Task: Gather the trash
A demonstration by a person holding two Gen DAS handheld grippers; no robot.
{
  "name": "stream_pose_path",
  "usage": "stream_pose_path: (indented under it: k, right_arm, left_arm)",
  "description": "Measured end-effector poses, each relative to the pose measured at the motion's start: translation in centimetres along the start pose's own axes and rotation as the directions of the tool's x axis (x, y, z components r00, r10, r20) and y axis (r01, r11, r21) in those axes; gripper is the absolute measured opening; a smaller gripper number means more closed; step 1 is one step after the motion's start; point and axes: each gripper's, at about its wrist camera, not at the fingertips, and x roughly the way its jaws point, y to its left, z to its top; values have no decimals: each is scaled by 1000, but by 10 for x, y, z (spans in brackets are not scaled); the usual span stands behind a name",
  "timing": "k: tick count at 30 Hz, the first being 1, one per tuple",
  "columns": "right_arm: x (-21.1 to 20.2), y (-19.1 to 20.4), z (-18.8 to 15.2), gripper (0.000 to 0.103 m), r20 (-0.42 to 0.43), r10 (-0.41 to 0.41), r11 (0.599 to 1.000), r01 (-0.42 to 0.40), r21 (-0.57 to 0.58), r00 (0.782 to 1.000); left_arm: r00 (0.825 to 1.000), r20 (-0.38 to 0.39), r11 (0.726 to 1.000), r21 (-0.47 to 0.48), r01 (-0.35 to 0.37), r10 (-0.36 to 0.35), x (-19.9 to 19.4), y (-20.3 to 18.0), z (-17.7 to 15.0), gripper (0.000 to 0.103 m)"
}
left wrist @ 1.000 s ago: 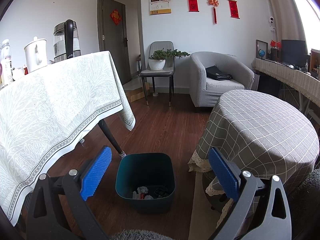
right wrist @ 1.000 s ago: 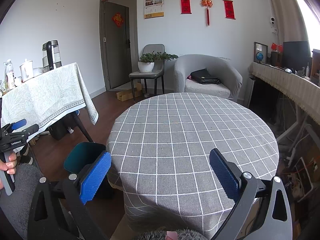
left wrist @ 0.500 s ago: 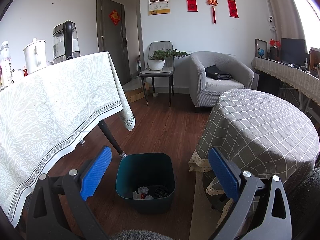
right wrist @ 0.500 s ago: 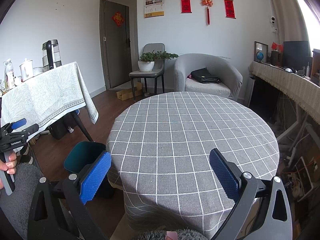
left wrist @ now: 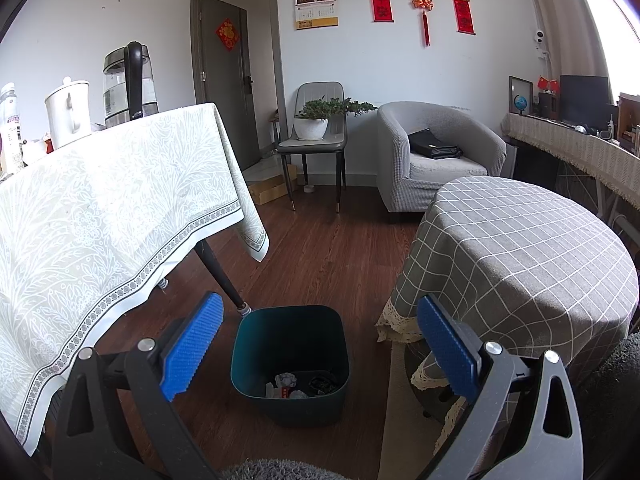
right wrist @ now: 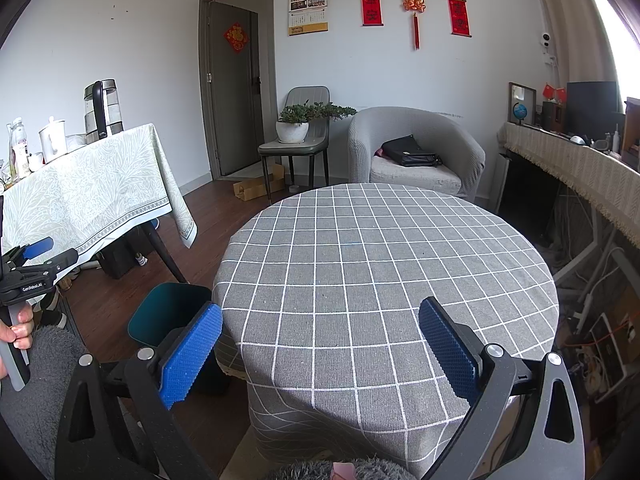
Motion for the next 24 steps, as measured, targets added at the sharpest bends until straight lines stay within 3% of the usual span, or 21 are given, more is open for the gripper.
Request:
stream_pose_path:
  k: [24]
  right_arm:
    - [0,-1,1,99,0,1,1000,-1,0,1000]
  left_arm:
    - [1000,-8,1000,9,2,-2,1,-1,0,99]
